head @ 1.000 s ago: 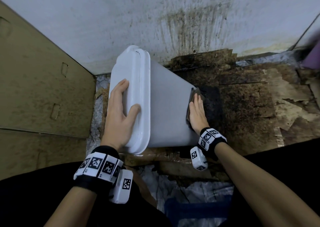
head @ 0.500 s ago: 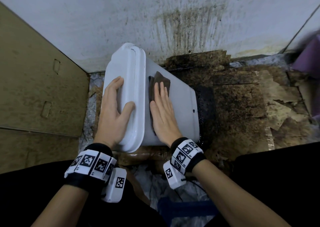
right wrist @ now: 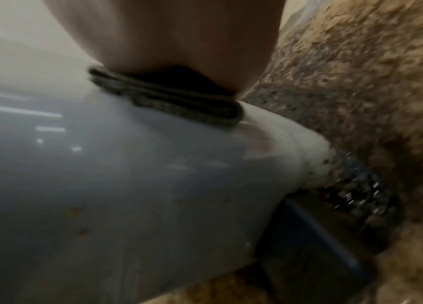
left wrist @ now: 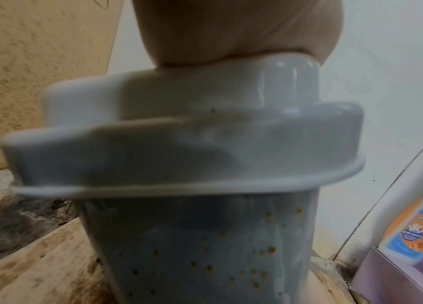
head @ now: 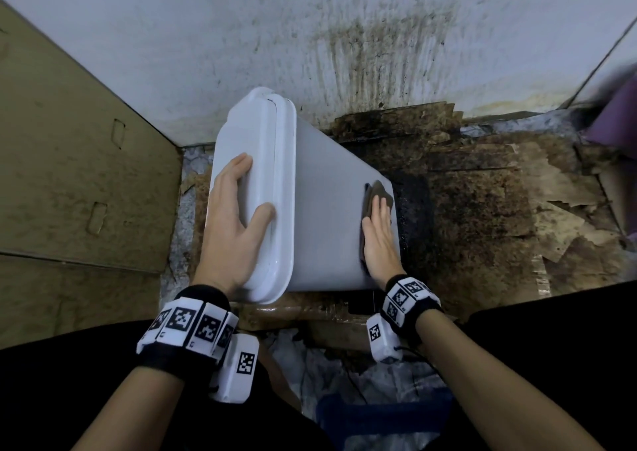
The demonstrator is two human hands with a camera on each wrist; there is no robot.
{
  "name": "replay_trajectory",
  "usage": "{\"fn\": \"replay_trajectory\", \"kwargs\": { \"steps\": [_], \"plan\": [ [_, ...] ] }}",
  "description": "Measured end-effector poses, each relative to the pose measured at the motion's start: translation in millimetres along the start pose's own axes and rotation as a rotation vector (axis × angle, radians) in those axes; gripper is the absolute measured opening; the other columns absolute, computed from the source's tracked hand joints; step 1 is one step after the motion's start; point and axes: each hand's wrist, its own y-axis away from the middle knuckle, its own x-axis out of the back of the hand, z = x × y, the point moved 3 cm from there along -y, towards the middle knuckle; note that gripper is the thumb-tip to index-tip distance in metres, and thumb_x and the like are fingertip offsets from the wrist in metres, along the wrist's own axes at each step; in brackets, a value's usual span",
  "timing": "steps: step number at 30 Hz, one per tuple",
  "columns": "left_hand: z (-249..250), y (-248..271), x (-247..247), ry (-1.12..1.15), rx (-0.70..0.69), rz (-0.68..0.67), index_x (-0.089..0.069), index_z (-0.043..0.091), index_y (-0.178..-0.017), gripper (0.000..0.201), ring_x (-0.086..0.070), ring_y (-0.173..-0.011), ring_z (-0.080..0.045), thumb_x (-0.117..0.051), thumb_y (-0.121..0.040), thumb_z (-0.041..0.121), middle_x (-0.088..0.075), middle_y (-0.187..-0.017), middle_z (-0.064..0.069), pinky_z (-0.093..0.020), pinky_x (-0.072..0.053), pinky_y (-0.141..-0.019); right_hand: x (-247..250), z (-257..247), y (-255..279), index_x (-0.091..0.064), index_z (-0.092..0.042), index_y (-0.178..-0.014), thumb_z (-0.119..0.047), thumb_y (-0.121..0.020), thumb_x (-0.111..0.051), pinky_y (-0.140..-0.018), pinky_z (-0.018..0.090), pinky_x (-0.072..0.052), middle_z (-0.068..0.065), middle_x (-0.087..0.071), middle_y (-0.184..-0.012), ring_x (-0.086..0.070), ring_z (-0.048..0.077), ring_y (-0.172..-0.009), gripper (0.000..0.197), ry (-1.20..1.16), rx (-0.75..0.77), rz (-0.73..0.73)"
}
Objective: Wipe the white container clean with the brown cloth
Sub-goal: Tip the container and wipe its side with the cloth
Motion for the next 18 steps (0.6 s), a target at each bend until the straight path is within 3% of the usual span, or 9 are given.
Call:
{"fn": "replay_trajectory", "kwargs": {
  "steps": [6, 9, 14, 18],
  "plan": [
    [1, -1, -1, -0.012, -0.004, 0.012, -0.037, 0.015, -0.152, 0.062, -0.032, -0.147, -0.008, -0.055, -0.093, 0.022, -0.038, -0.156, 0.002, -0.038, -0.026, -0.123, -12, -25, 17, 0.009, -0.026, -0.160, -0.029, -0.110, -0.016, -0.124, 0.032, 0.009, -0.007, 0.017, -0.168, 0.015, 0.006, -0.154, 0.056, 0.021, 0.011, 0.012],
    [3, -2, -3, -0.023, -0.020, 0.013, -0.038, 0.013, -0.152, 0.062, -0.032, -0.146, -0.009, -0.056, -0.093, 0.020, -0.039, -0.156, 0.000, -0.034, -0.025, -0.123, -23, -54, 39, 0.008, -0.030, -0.160, -0.033, -0.111, -0.014, -0.124, 0.030, 0.009, -0.011, 0.018, -0.167, 0.016, 0.001, -0.153, 0.054, -0.004, 0.116, -0.004],
    [3, -1, -2, -0.042, -0.015, 0.014, -0.037, 0.015, -0.152, 0.061, -0.033, -0.146, -0.010, -0.055, -0.094, 0.021, -0.039, -0.155, 0.001, -0.036, -0.027, -0.122, -37, -92, 71, 0.003, -0.033, -0.161, -0.037, -0.109, -0.010, -0.117, 0.014, 0.016, -0.016, 0.014, -0.168, 0.017, -0.005, -0.150, 0.053, -0.021, 0.325, -0.023],
    [6, 0, -4, -0.040, -0.018, 0.012, -0.038, 0.015, -0.152, 0.061, -0.033, -0.146, -0.009, -0.055, -0.094, 0.021, -0.039, -0.155, 0.000, -0.034, -0.026, -0.122, -34, -85, 74, 0.000, -0.030, -0.162, -0.038, -0.110, -0.015, -0.124, 0.027, 0.006, -0.017, 0.008, -0.168, 0.011, -0.004, -0.152, 0.054, 0.031, 0.374, 0.002]
  ]
}}
